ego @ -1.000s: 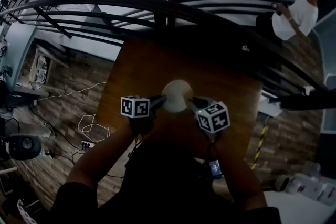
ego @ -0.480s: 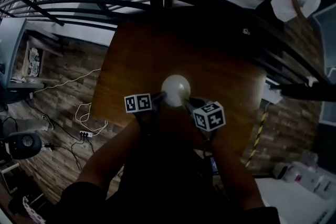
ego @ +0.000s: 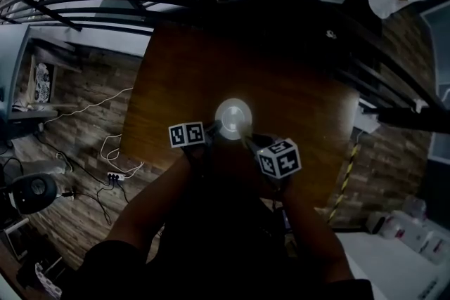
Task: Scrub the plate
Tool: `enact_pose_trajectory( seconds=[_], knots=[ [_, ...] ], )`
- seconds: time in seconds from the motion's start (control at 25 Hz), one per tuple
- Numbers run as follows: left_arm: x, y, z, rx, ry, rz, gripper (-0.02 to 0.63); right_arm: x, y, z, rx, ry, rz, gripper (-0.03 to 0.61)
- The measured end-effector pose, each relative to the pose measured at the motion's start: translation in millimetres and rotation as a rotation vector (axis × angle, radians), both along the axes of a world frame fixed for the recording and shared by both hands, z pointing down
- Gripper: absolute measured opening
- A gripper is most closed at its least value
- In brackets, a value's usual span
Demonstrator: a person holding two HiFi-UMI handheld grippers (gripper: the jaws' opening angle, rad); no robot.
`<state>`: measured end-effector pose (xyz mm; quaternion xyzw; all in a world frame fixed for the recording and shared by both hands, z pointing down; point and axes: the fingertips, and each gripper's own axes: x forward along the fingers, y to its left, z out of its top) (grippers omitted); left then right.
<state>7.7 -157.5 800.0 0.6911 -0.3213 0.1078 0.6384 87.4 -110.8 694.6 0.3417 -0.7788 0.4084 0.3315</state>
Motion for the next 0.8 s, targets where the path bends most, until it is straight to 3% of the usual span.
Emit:
enact_pose_trajectory(
  seconds=[0.16, 0.36, 0.68, 0.8],
  knots=[
    [-1.6, -2.4, 9.2, -0.005, -0.055, 0.023, 0.026, 0.3, 0.3, 0.9, -0.014, -0.007, -0.004, 0.053],
    [-3.0, -4.6, 19.2, 0.04, -0.216, 0.113, 0.052, 2.3, 8.6, 1.6, -0.037, -0.024, -0.012, 0.052],
    [-13.7, -6.2, 38.6, 0.027, -0.34, 0.163, 0.107, 0.1, 17.5, -4.3, -0.03, -0.039, -0.008, 0.052],
    [-16.5, -8.2, 40.4, 0.057, -0.406, 0.2, 0.115, 3.5, 18.4, -8.1, -0.022, -0.042, 0.001, 0.053]
  ],
)
